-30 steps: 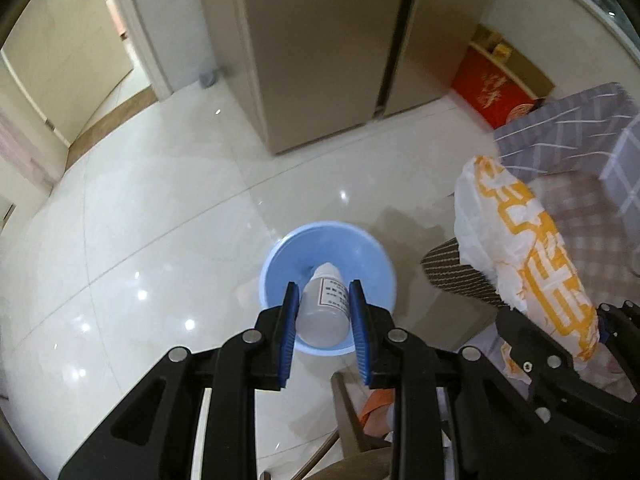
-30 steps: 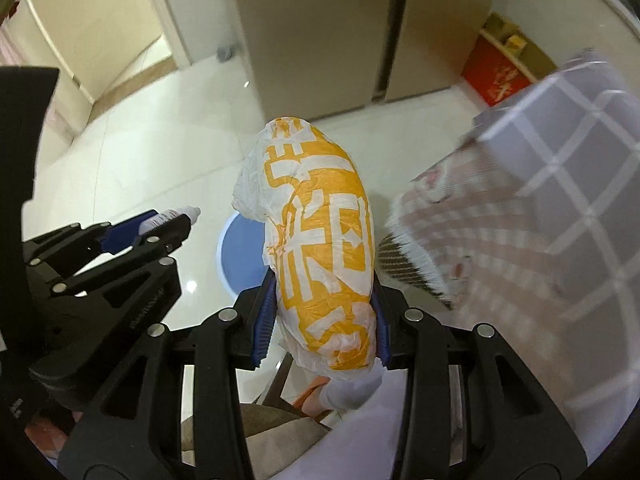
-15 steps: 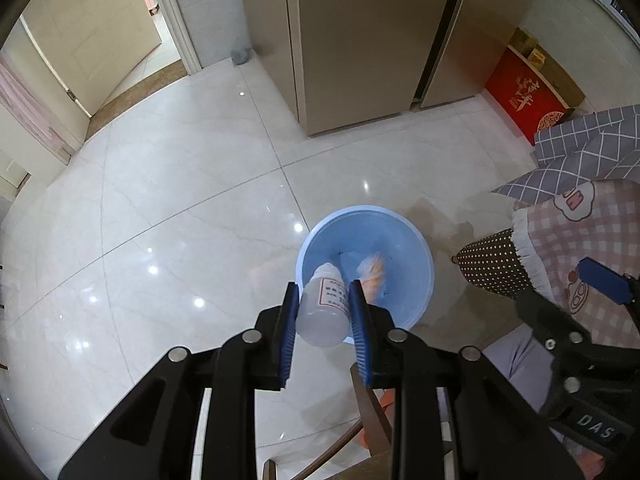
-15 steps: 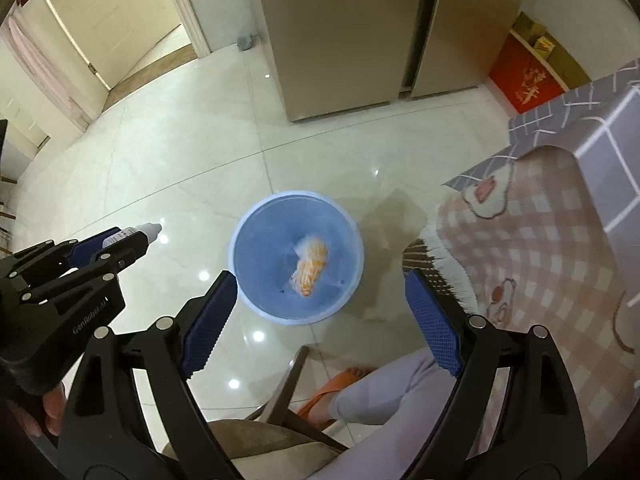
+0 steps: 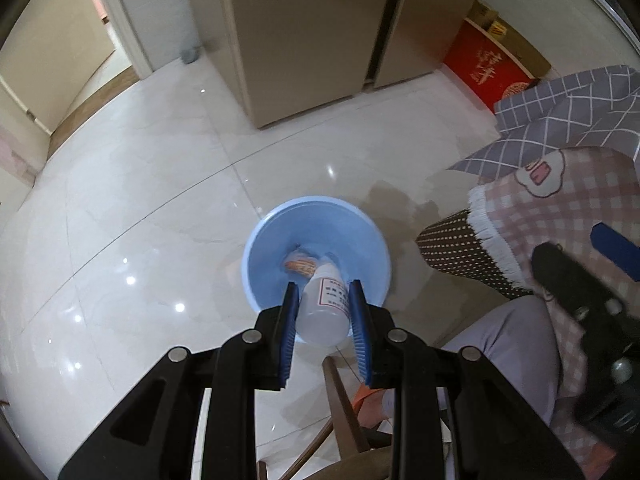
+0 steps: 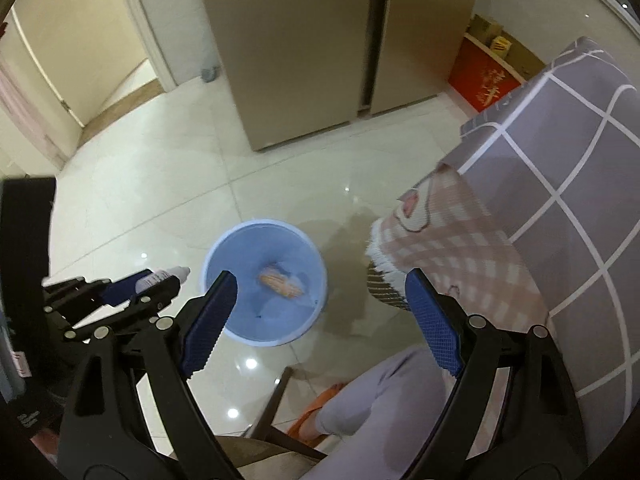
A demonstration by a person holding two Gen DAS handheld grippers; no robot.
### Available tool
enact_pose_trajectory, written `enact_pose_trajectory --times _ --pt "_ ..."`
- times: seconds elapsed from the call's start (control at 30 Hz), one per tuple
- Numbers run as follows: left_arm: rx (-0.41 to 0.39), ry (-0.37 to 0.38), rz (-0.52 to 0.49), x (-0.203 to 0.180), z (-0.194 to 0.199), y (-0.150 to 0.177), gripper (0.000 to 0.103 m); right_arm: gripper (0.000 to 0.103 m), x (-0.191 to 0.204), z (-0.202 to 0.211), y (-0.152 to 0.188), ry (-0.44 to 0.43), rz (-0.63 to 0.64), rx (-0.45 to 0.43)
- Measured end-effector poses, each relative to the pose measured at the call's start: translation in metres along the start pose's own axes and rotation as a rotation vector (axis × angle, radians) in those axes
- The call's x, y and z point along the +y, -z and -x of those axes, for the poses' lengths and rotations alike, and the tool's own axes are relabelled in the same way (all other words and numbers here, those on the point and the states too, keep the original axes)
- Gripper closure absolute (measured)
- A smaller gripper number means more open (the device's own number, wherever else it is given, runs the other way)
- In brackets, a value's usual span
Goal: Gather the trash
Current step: 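Open the right tool over the bucket while the left tool releases the bottle, then move both open tools back toward the trash on the table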
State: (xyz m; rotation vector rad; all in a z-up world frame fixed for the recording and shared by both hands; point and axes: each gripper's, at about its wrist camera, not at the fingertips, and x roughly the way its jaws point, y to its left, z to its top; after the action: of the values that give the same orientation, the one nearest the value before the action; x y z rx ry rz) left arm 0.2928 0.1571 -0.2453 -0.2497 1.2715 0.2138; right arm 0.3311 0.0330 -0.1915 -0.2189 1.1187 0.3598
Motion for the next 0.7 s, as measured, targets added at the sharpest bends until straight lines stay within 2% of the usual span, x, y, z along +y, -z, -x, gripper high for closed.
enact_pose_trajectory --times 0.07,0.1,0.13,0.23,0.47,0.7 --pt "-0.013 -0.004 -0.021 -0.006 0.001 -0.004 0.072 0.018 -0.004 -0.004 0.001 0.020 -0.002 0.010" --pt "-0.015 -0.017 -0.024 -0.007 0.002 -0.006 0.053 0.018 -0.006 -0.006 0.001 0.039 -0.007 0.012" --pt "-0.023 -0.028 -0.024 -0.006 0.003 -0.008 0.045 0.018 -0.008 -0.007 0.001 0.049 -0.012 0.014" --pt "-0.034 -0.008 -0.019 -0.002 0.005 -0.011 0.046 0.018 -0.013 -0.010 0.000 0.041 -0.026 0.031" --pt "-0.008 -0.049 0.024 0.017 0.000 -0.006 0.046 0.018 -0.010 -0.013 0.002 0.044 -0.005 0.039" --pt "-0.037 -0.072 0.050 0.033 0.017 0.005 0.046 0.018 -0.005 -0.009 0.005 0.030 0.009 0.036"
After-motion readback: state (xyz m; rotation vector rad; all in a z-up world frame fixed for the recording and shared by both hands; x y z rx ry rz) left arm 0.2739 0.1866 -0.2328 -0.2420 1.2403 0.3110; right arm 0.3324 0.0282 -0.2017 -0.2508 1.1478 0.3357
